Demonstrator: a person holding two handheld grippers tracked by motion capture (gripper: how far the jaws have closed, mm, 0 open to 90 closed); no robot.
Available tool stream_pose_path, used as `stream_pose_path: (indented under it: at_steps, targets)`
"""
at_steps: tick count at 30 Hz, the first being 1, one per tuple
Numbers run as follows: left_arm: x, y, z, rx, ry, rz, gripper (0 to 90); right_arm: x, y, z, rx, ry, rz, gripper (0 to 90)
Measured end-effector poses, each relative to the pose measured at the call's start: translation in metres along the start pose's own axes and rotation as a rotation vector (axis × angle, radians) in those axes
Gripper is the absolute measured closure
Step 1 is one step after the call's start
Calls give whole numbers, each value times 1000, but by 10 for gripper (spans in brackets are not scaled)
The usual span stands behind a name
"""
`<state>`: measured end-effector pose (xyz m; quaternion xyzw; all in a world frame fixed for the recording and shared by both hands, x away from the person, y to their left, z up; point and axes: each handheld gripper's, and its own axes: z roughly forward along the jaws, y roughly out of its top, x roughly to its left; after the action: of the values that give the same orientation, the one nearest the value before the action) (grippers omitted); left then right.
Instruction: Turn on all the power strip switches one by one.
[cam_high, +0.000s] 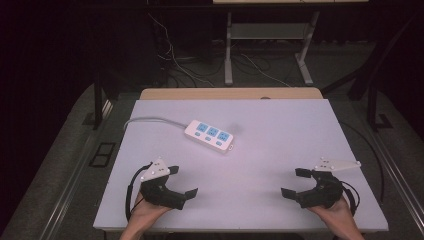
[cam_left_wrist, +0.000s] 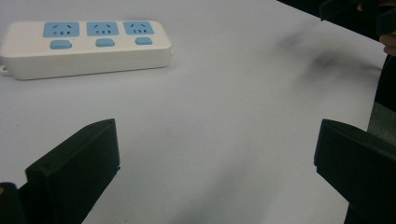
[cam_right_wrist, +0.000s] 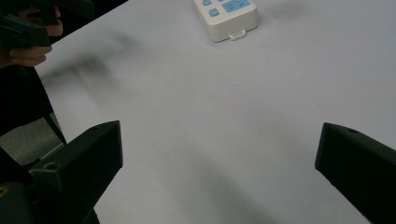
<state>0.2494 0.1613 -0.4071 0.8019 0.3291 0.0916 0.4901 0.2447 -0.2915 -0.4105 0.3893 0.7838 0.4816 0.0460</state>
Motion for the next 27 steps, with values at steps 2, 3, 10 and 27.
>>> stream_pose_path:
  at_steps: [2,3,10,27]
  targets:
    - [1,3,1,7,-8,-1,0,-1,0,0,5,3,-1,6]
    - [1,4,1,15,-11,-2,0,-1,0,0,5,3,-1,6]
    - [6,14,2,47,-23,8,0,0,-1,3,21,5,-7,6]
    - [16,41,2,85,-26,36,0,0,-2,2,17,-1,-5,6]
